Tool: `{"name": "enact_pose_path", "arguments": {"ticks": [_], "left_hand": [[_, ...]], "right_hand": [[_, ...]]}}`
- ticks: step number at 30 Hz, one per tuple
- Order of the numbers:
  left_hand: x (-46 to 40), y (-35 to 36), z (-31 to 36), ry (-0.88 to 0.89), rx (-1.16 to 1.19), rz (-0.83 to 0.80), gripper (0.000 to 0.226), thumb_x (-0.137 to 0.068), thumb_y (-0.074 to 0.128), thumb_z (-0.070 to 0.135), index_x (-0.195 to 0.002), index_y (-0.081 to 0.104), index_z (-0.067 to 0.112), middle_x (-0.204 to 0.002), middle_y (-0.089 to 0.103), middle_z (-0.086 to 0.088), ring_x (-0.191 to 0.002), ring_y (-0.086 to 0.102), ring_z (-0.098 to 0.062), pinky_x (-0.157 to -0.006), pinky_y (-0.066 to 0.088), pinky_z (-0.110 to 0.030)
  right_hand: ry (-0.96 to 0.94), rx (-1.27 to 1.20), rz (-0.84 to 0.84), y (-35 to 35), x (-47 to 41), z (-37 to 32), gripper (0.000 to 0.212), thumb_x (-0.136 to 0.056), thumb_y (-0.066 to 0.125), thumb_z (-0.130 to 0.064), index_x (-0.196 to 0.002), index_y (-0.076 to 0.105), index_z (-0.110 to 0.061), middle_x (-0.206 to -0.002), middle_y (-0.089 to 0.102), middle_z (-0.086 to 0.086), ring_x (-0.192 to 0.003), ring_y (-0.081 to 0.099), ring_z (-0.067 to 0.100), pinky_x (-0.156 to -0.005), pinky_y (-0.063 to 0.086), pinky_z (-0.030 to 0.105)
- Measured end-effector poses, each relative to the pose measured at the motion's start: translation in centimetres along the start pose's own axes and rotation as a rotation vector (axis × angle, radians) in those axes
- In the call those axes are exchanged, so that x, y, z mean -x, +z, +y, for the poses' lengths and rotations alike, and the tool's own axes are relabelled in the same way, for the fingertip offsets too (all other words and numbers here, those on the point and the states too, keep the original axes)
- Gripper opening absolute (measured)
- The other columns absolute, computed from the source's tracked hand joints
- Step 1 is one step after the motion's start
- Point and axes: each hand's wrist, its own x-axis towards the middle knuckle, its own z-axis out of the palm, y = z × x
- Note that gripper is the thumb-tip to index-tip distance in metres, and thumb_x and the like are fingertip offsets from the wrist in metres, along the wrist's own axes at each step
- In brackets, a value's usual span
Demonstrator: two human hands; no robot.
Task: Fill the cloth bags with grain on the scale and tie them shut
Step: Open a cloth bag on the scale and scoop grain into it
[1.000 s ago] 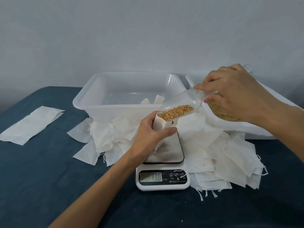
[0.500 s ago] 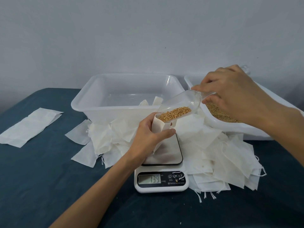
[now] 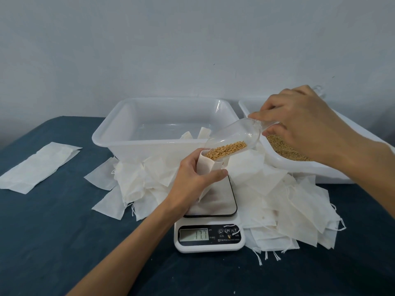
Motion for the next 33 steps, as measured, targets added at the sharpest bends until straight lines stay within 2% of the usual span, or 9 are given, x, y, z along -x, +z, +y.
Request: {"name": "enact_pose_path", "arguments": {"ticks": [7,12,15,23,26,29,33], "left_hand": [[0.01,-0.02,-0.05,-0.006,-0.023,0.01,0.038,-0.085,0.083,0.004,-0.119,0.07,0.013,-0.112,0.076,-0.006,-0.107,0.068,-0.035,-0.093,0.055,-0.043],[0.09,0.02,0.07,-0.011,-0.009,0.012,0.042,-0.08,0.084,0.013,-0.119,0.07,0.015,-0.114,0.075,-0.009,-0.108,0.067,-0.039,-0.089,0.055,-0.043],[0.13,0.09,0.12,-0.007,-0.011,0.013,0.043,-0.078,0.084,0.017,-0.118,0.07,0.016,-0.113,0.076,-0.008,-0.108,0.067,-0.039,-0.092,0.056,-0.048],[0.02,0.04,0.0,-0.015,0.0,0.014,0.039,-0.084,0.083,0.005,-0.119,0.069,0.01,-0.114,0.075,-0.011,-0.098,0.069,-0.025,-0.089,0.054,-0.042],[0.01,0.04,-0.07,-0.013,-0.012,0.016,0.038,-0.085,0.083,0.003,-0.119,0.069,0.012,-0.114,0.076,-0.009,-0.101,0.07,-0.031,-0.088,0.055,-0.04],[-0.01,0.03,-0.09,-0.01,-0.008,0.017,0.038,-0.085,0.083,0.003,-0.119,0.069,0.012,-0.114,0.076,-0.011,-0.099,0.07,-0.027,-0.088,0.054,-0.04],[0.0,0.0,-0.16,-0.007,-0.003,0.016,0.039,-0.083,0.085,0.007,-0.118,0.07,0.013,-0.113,0.076,-0.009,-0.1,0.07,-0.031,-0.088,0.054,-0.041]], "right_hand": [[-0.006,0.003,0.012,0.16,-0.01,0.12,0.04,-0.075,0.085,-0.008,-0.111,0.076,-0.021,-0.095,0.07,0.0,-0.086,0.062,0.03,-0.086,0.039,0.046],[-0.003,0.006,0.021,0.06,0.01,0.05,0.038,-0.076,0.084,-0.009,-0.111,0.077,-0.022,-0.096,0.07,0.0,-0.088,0.062,0.03,-0.087,0.034,0.043],[-0.006,0.004,0.02,0.0,0.0,-0.02,0.038,-0.077,0.084,-0.007,-0.111,0.077,-0.021,-0.096,0.071,0.0,-0.088,0.062,0.03,-0.087,0.037,0.045],[-0.003,0.008,0.014,0.03,-0.01,-0.01,0.039,-0.076,0.084,-0.009,-0.112,0.076,-0.021,-0.096,0.071,0.0,-0.088,0.062,0.03,-0.087,0.036,0.044],[-0.006,0.013,0.007,0.04,0.03,-0.02,0.04,-0.076,0.084,-0.008,-0.112,0.076,-0.022,-0.097,0.07,-0.001,-0.088,0.062,0.03,-0.087,0.037,0.045],[0.002,0.011,0.003,0.1,-0.01,0.0,0.04,-0.076,0.084,-0.009,-0.113,0.076,-0.023,-0.097,0.07,-0.001,-0.089,0.062,0.029,-0.088,0.036,0.044],[0.022,0.002,-0.008,0.04,-0.02,-0.13,0.04,-0.076,0.084,-0.01,-0.113,0.076,-0.023,-0.096,0.07,-0.001,-0.088,0.062,0.028,-0.088,0.036,0.044]]}}
